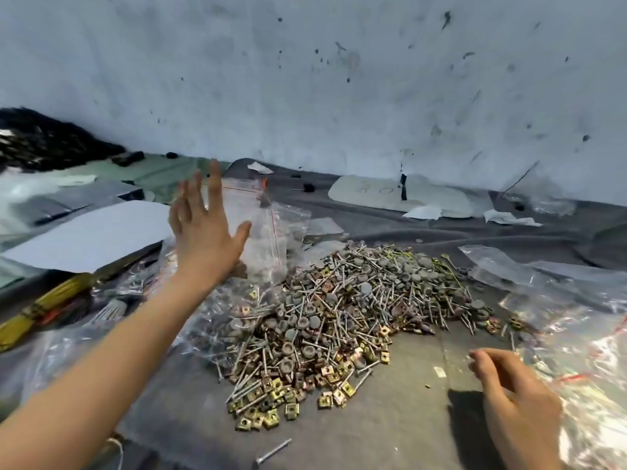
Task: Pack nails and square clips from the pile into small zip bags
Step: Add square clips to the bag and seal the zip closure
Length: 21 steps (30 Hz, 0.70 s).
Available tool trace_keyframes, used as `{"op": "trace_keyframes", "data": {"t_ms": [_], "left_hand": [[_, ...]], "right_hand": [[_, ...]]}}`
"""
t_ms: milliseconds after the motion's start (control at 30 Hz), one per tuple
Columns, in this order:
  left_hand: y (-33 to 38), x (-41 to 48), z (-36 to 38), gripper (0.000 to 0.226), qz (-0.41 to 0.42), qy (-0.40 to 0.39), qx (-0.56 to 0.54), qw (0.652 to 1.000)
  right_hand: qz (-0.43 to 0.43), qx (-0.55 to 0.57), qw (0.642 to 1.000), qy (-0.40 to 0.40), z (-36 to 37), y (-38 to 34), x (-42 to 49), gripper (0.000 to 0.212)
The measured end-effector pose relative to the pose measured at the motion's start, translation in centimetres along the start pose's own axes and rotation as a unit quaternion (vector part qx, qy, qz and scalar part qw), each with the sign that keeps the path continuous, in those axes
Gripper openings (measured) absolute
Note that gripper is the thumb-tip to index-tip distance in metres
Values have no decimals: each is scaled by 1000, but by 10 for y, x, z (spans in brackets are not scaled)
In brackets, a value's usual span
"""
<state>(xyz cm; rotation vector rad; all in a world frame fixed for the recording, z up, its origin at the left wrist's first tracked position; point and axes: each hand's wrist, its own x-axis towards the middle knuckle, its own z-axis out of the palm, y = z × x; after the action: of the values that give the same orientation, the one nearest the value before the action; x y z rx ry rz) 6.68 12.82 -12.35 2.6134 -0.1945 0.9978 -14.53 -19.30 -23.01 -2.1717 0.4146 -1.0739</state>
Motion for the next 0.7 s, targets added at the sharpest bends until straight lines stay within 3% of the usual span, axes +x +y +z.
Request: {"op": "trace_keyframes", "data": {"t_ms": [67, 100, 200, 333, 500, 700], "left_hand": [[4, -13, 19, 88, 78, 15, 54, 995], [3, -19, 30, 82, 89, -22, 83, 992], [-8, -26, 56, 67, 30, -187, 131, 973], [-10, -5, 63, 65, 34, -267, 118, 956], [-6, -1, 63, 68, 46, -298, 134, 944], [-6, -2, 66, 70, 41, -296, 149, 943]], "right_hand": [[1, -13, 1000, -3, 1, 2, 0, 21], [5, -16, 1000, -6, 1, 4, 0, 21], [27, -23, 999, -37, 2, 10, -1, 19], [46, -49, 996, -63, 4, 10, 2, 13], [52, -122, 985, -109, 7, 6, 3, 11], [66, -126, 981, -135, 8, 6, 2, 12]]}}
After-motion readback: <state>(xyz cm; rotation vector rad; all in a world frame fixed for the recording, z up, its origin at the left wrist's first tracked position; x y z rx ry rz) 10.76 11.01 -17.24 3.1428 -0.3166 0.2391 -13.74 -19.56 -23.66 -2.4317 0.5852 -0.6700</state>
